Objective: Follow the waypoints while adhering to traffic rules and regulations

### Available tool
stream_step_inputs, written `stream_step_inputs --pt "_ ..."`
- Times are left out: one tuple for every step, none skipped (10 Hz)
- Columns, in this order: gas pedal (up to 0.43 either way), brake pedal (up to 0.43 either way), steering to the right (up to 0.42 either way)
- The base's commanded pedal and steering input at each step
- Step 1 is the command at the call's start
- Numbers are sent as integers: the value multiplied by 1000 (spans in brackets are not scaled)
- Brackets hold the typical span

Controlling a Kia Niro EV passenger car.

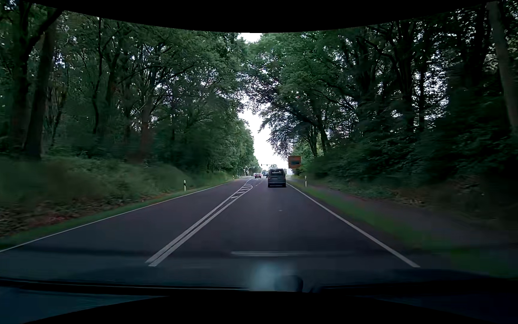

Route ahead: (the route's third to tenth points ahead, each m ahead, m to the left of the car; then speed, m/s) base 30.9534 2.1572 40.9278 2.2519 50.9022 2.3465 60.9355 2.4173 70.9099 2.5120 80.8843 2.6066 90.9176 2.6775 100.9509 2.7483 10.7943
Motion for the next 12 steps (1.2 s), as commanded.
stream_step_inputs --pt "98 0 2" --pt "98 0 2" --pt "98 0 2" --pt "98 0 2" --pt "98 0 2" --pt "118 0 2" --pt "130 0 2" --pt "138 0 1" --pt "138 0 0" --pt "138 0 -1" --pt "138 0 -4" --pt "138 0 -8"
